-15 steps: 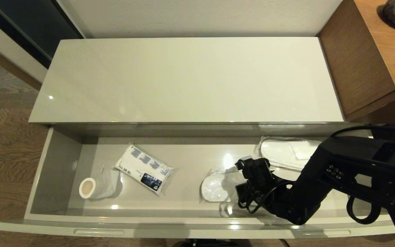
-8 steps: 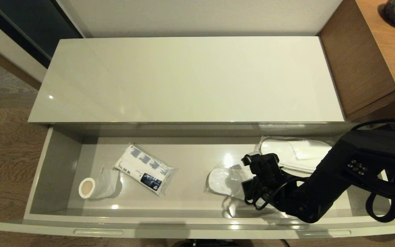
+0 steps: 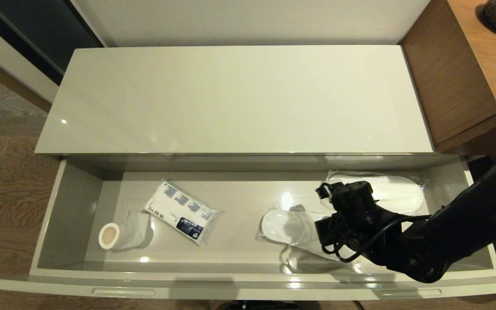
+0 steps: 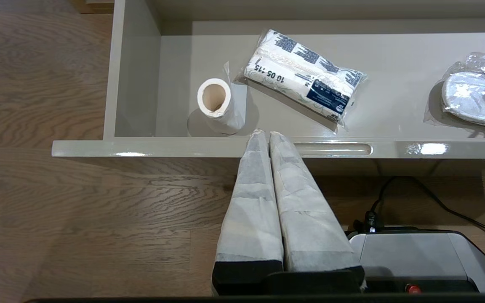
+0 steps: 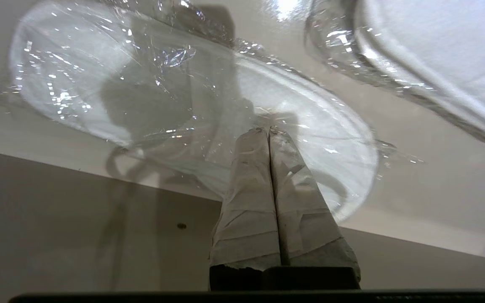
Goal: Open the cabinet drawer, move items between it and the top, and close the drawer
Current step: Take out the disposable slippers from the drawer
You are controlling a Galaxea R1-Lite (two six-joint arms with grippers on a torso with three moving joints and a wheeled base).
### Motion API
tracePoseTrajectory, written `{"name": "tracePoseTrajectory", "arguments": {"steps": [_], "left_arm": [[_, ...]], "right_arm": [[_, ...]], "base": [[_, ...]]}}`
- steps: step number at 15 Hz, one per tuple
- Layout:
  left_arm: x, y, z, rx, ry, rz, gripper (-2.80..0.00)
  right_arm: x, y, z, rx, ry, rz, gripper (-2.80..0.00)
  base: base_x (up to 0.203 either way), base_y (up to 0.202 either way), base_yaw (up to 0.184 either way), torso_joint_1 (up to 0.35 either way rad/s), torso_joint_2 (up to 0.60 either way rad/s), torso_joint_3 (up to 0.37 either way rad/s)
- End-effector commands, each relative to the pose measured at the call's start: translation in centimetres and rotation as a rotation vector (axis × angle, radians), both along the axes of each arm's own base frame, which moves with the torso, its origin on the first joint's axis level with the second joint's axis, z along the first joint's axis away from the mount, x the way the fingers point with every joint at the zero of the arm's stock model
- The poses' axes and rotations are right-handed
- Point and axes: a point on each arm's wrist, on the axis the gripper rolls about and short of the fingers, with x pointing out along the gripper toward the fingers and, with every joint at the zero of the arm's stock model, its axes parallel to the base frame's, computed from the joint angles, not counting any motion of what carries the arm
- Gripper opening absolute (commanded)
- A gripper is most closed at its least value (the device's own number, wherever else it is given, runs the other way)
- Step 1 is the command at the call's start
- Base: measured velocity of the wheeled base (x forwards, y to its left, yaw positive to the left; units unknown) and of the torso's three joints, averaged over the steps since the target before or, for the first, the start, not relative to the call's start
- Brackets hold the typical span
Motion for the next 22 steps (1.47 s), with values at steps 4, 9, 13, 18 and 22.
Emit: {"name": "tracePoseTrajectory", "arguments": {"steps": [4,9,13,18,22], "left_arm": [[0.0,0.0,0.0,-0.001,0.001,0.001,-2.80],[0.0,0.0,0.0,0.001,0.001,0.001,-2.80],[0.0,0.0,0.0,0.001,0.001,0.001,-2.80],[0.0,0.0,0.0,0.001,0.001,0.001,-2.80],[0.0,0.0,0.0,-0.001,0.001,0.001,-2.80]], "right_arm": [[-1.7,-0.8,4.2,0.016,-0.062,-0.015,-2.80],[-2.5,-0.9,5.3,0.009,-0.069,-0.016,-2.80],[-2.9,-1.1,4.6,-0.072,-0.024,0.023,-2.80],[-4.0,-1.9,2.7,-0.311,0.059,0.177,-2.80],[-2.3,-0.6,0.4,-0.431,0.086,0.321,-2.80]], "base": [[0.000,0.000,0.000,0.000,0.00,0.000],[0.000,0.000,0.000,0.000,0.00,0.000],[0.000,0.000,0.000,0.000,0.00,0.000],[0.000,0.000,0.000,0.000,0.00,0.000],[0.000,0.000,0.000,0.000,0.00,0.000]]}}
